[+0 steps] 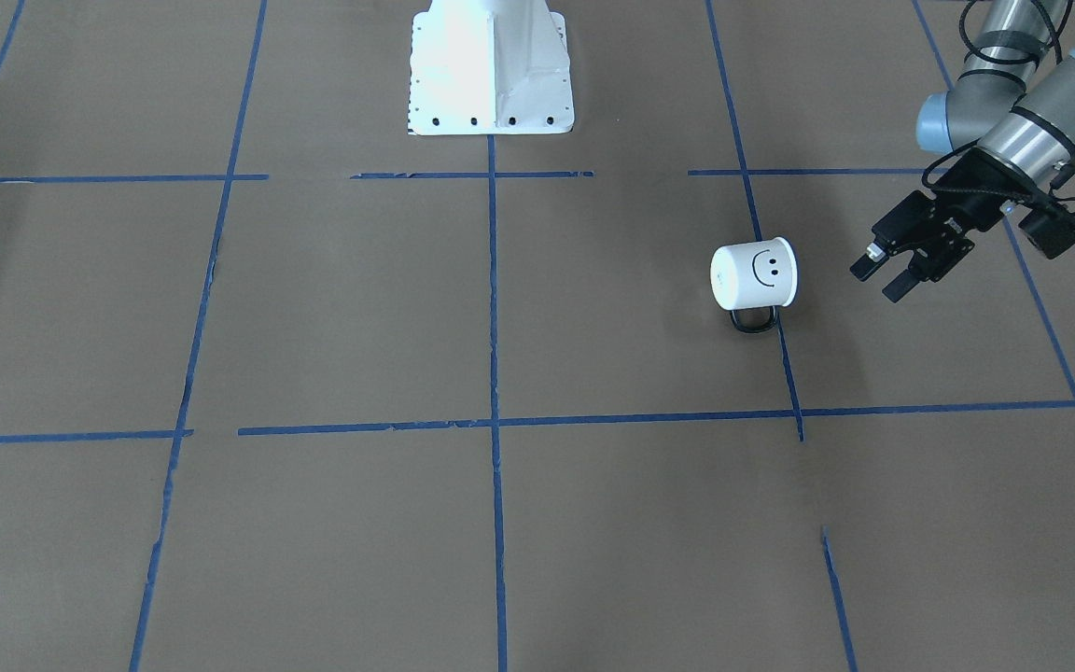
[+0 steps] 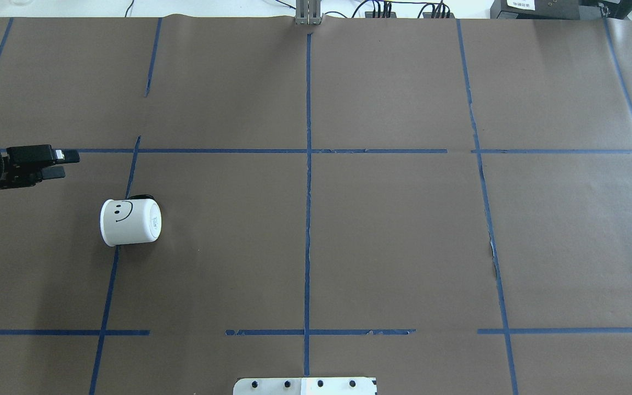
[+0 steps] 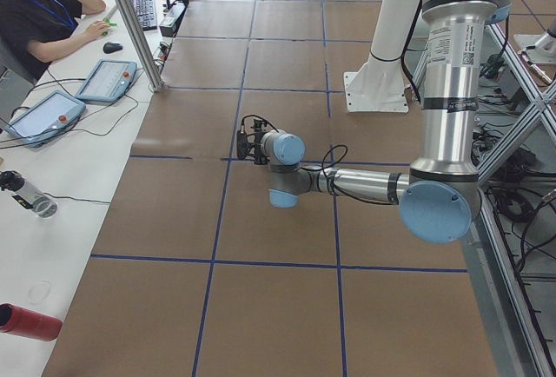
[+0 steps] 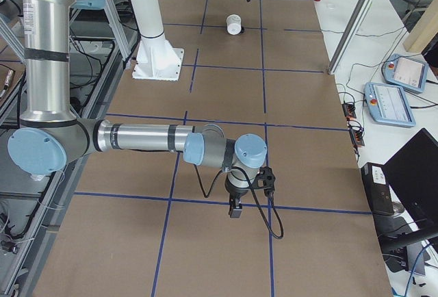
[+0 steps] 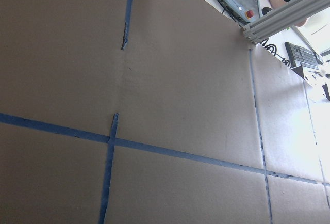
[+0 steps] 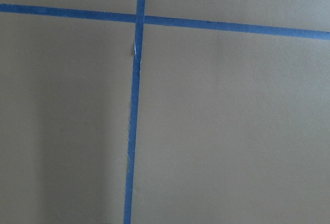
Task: Flip mug
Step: 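Move the left gripper toward the open end of the sideways white mug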
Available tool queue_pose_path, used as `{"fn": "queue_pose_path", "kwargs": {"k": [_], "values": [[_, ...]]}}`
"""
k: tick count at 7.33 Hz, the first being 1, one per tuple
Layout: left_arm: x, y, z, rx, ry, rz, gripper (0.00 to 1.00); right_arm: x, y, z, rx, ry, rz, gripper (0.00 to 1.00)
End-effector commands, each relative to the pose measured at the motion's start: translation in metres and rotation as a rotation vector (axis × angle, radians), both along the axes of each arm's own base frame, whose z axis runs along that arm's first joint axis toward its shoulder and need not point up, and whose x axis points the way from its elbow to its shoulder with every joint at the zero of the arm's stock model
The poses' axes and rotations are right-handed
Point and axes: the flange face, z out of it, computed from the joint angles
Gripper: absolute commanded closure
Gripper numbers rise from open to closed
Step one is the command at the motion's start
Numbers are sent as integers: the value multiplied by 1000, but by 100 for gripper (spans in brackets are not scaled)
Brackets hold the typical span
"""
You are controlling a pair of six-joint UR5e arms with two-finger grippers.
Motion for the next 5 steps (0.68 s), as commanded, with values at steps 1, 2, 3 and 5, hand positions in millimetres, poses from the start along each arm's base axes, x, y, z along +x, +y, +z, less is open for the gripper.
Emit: {"fn": "queue_pose_path", "kwargs": {"k": [1,2,3,5], "values": [[27,18,22,-5,40,18,14,0,1,0,-1,0,0,0],[34,28,23,-15,82,44,15,0,1,0,-1,0,0,0],[42,34,24,-16,89,59,15,0,0,0,0,0,0,0],[56,40,26,-18,85,85,15,0,0,0,0,0,0,0]]}}
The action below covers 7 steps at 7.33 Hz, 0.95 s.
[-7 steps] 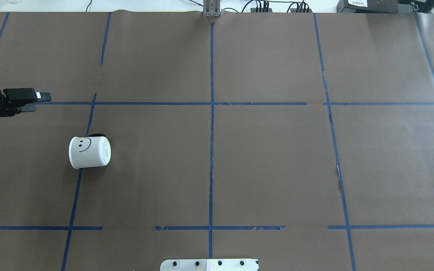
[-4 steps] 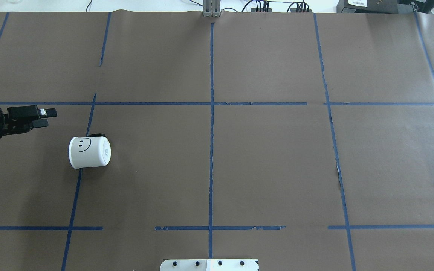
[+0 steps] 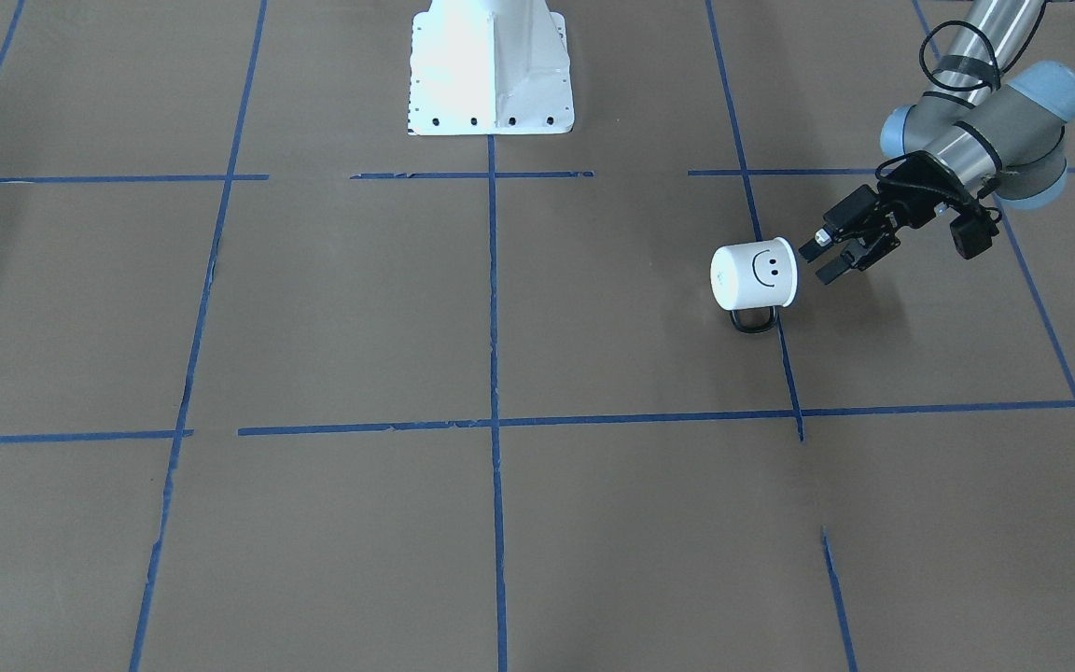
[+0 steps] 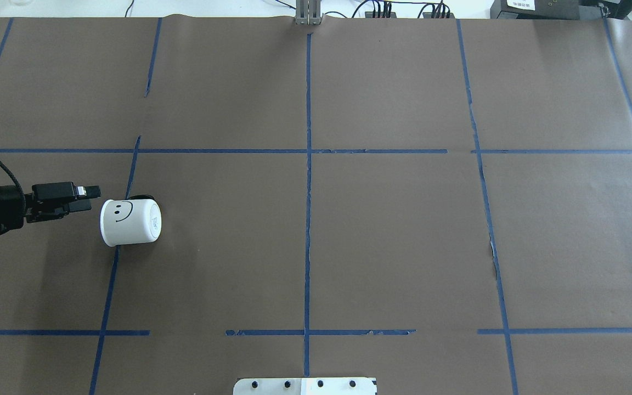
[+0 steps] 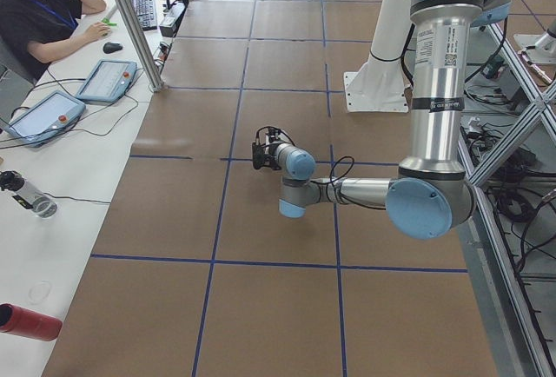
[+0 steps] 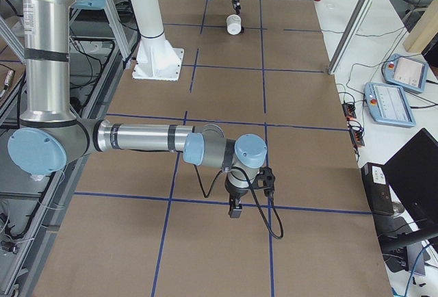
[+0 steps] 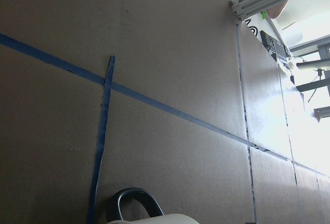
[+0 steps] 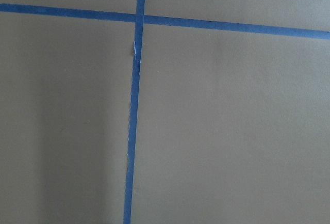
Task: Flip mug
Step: 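Move the left gripper toward the open end of the sideways white mug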
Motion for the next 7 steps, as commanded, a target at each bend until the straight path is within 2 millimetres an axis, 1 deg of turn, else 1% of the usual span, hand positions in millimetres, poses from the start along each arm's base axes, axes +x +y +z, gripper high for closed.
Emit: {"fn": "queue_pose_path", "kwargs": {"k": [1,2,3,4,5,6,7], "values": [[17,9,1,0,2,35,17,0,0,0,-1,0,0,0],[30,10,-4,3,8,42,18,0,0,0,1,0,0,0],[39,13,0,-1,5,40,19,0,0,0,-1,0,0,0],[42,14,-1,0,9,45,20,0,0,0,-1,0,0,0],[43,16,-3,3,19,41,27,0,0,0,-1,0,0,0],[43,16,-4,4,22,41,44,0,0,0,1,0,0,0],[42,16,-9,-2,55,44,67,0,0,0,-1,0,0,0]]}}
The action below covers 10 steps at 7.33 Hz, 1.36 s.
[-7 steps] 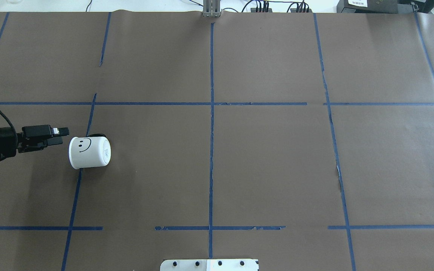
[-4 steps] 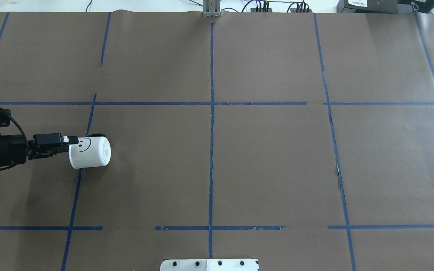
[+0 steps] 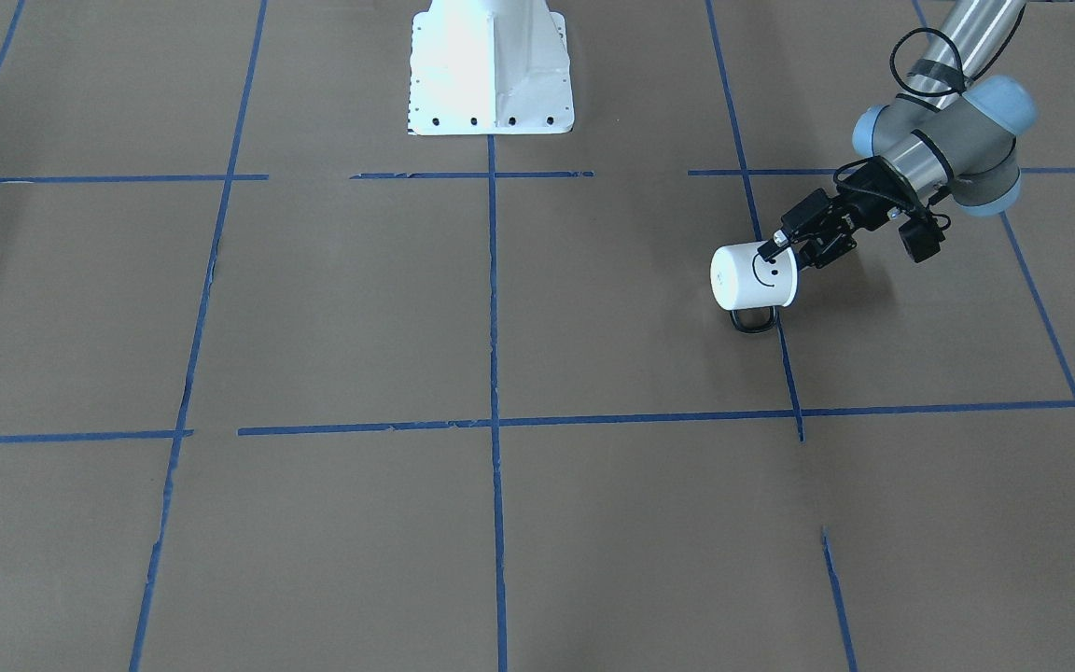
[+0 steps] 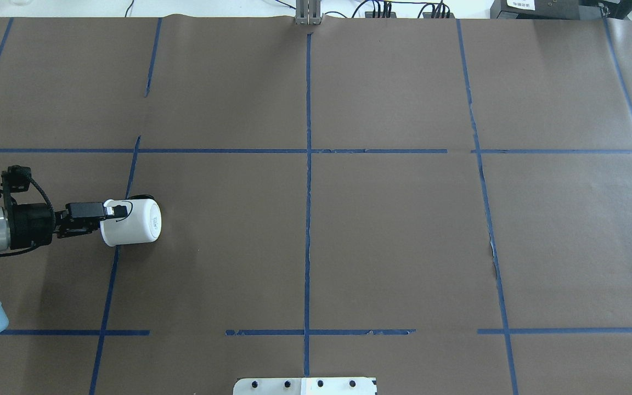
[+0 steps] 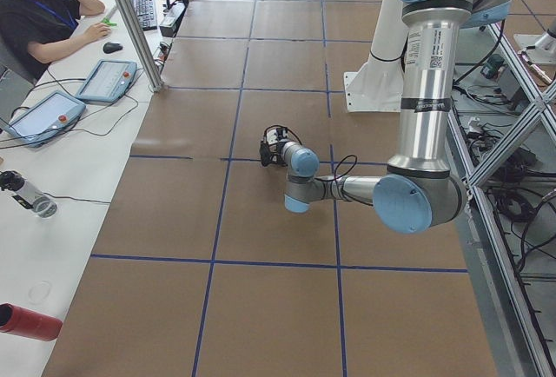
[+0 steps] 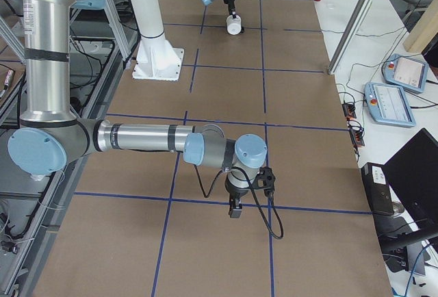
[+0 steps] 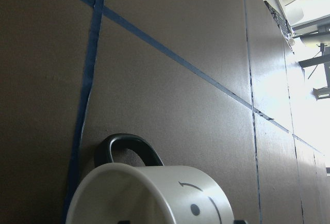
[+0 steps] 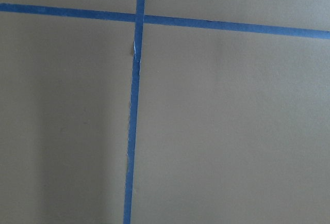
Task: Flip mug
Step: 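Grasp the white mug's rim with the left gripper and lift it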
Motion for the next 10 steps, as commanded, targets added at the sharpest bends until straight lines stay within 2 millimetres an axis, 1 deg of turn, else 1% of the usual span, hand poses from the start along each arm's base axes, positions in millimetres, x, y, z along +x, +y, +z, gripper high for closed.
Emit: {"fn": "queue_pose_path", "kwargs": {"k": [1,2,3,5,6,7,8,9,10], "values": [[0,2,-6,-1,42,7,88,0,0,0,0,0,0,0],[0,3,-8,3,49,7,100,0,0,0,0,0,0,0],[-2,4,-15,20,72,7,100,0,0,0,0,0,0,0],[-9,9,-47,60,127,15,100,0,-1,0,1,0,0,0],[-12,10,-56,64,132,12,100,0,-1,0,1,0,0,0],[-9,5,-87,27,82,7,100,0,-1,0,1,0,0,0],[3,-5,-133,-59,-33,1,100,0,0,0,0,0,0,0],[23,-20,-191,-136,-141,-2,100,0,-1,0,1,0,0,0],[52,-39,-235,-191,-220,-4,100,0,-1,0,1,0,0,0]]}}
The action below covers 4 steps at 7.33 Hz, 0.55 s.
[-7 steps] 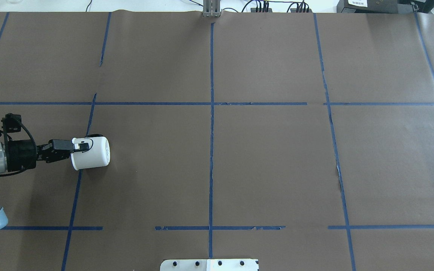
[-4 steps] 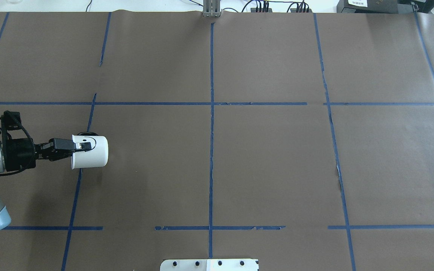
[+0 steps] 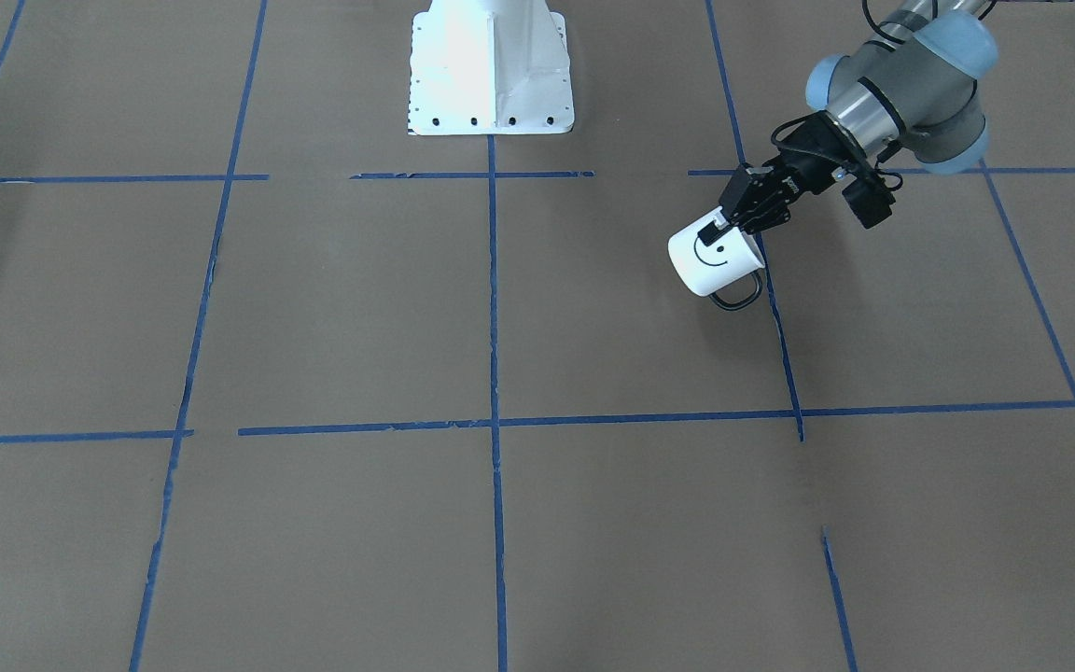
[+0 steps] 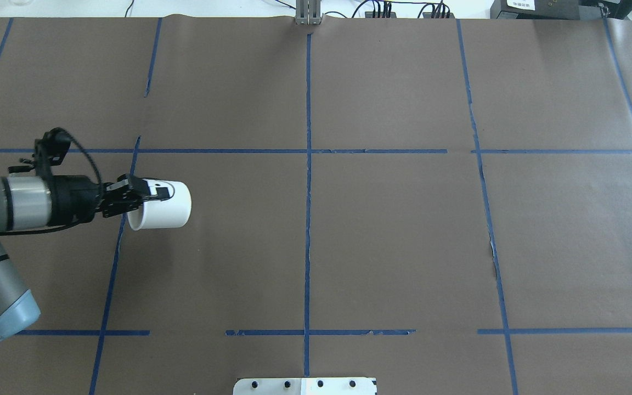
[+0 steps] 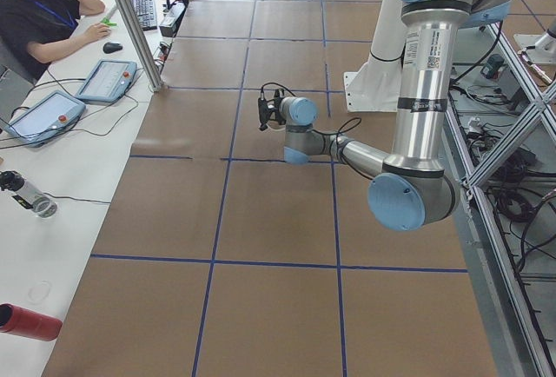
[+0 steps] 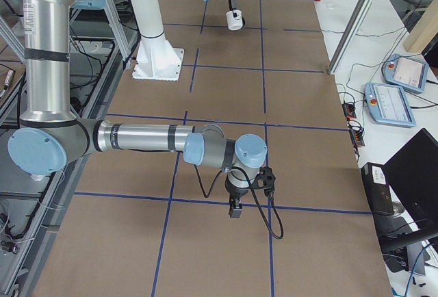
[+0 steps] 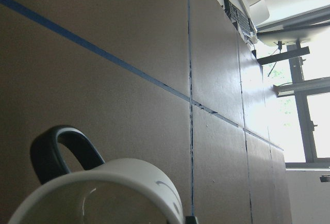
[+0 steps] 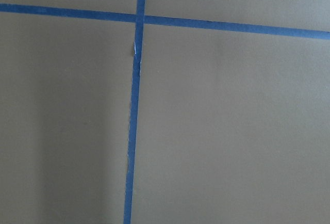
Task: Flip mug
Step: 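Carry the mug toward the table center with the left gripper, rotating it upright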
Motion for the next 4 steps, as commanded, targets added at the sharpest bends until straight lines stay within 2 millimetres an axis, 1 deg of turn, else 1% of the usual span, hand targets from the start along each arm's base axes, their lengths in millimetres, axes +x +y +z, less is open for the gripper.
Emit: {"fn": "queue_pose_path", "kwargs": {"k": [1,2,3,4], "values": [[52,-35,-101,-138,-191,2,100,0,1,1,-1,0,0,0],[84,-48,-156,-206,-288,15,100,0,0,0,0,0,0,0],[109,-47,-197,-257,-369,37,100,0,0,0,0,0,0,0],[143,-36,-217,-276,-476,7,100,0,0,0,0,0,0,0]]}}
